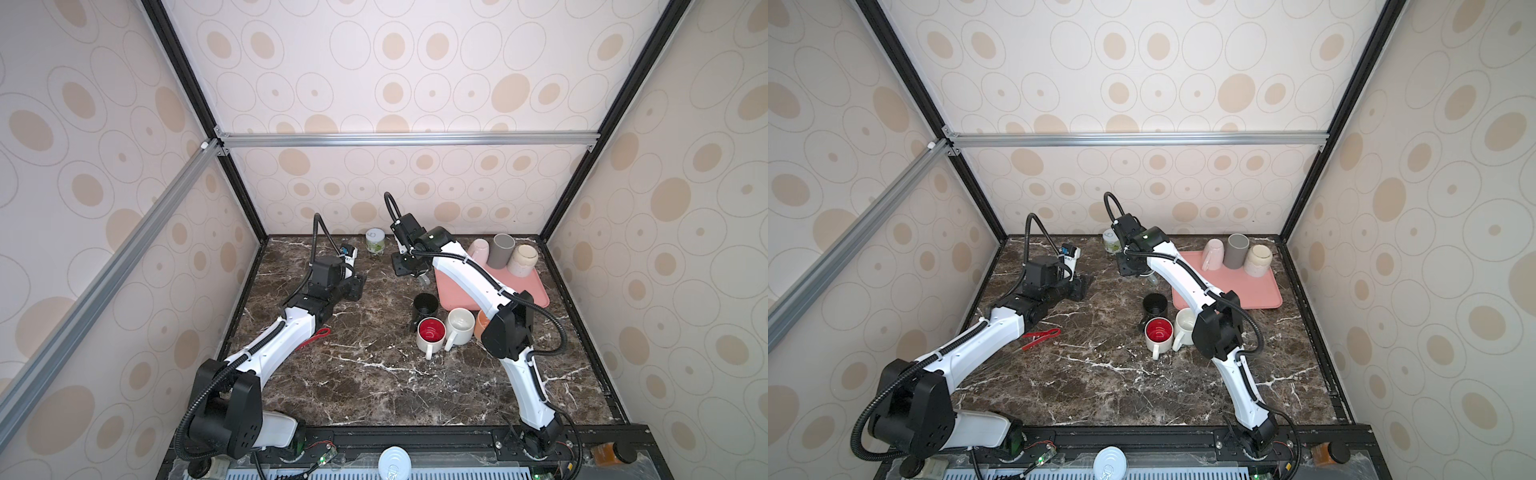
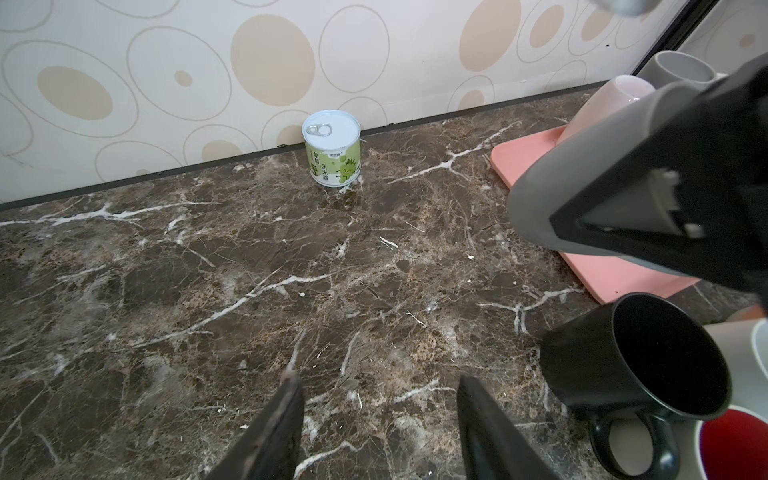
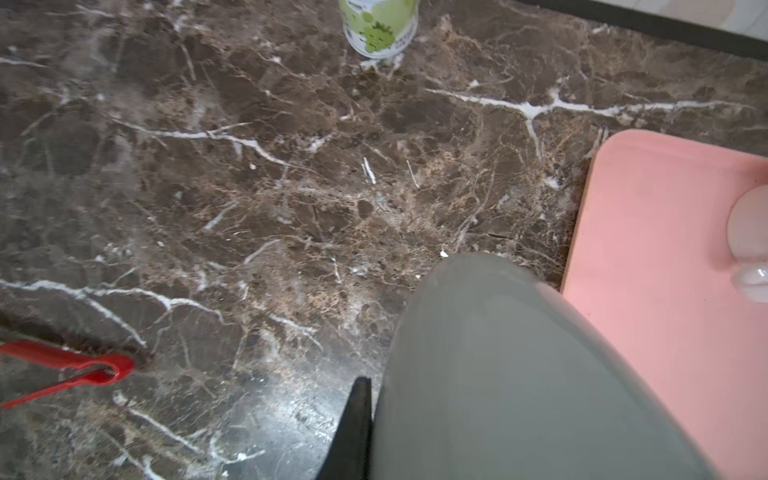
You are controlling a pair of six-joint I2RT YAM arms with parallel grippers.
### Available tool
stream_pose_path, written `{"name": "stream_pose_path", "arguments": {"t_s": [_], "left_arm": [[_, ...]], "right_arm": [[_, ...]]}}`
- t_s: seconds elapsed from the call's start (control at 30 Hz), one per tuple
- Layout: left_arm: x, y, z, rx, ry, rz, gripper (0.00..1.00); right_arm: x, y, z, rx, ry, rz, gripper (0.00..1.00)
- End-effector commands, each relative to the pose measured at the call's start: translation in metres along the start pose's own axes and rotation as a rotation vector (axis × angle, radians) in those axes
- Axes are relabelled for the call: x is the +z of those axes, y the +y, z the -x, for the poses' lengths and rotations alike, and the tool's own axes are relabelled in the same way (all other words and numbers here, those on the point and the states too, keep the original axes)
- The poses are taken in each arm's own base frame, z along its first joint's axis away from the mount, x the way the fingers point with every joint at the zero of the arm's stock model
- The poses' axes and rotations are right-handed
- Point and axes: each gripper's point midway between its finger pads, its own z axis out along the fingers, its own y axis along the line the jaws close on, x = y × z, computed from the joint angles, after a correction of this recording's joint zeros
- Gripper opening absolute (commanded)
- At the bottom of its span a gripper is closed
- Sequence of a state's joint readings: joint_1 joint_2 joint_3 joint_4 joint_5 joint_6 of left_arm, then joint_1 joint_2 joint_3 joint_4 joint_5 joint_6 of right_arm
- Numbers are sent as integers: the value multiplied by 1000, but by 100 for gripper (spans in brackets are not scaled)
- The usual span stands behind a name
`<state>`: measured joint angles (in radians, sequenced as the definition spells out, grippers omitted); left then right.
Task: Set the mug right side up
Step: 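Lower the grey mug upright beside the black mug with the right gripper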
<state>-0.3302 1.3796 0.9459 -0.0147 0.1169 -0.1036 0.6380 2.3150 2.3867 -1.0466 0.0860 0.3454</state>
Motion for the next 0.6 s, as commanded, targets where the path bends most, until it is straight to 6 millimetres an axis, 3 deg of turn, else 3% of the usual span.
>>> {"name": "stream_pose_path", "arguments": {"t_s": [0.0,0.27,0.57], "left_arm": [[3,2,3,22,-8,2,59],[12,4,-4,32,20,10,60],[18,3,-8,27,32,2,60]], "right_arm": [[1,-11,-3,15,47,16,0],[28,-31,-8,71,121,55,0],[45,-40,-39,59,249,31,2]]}}
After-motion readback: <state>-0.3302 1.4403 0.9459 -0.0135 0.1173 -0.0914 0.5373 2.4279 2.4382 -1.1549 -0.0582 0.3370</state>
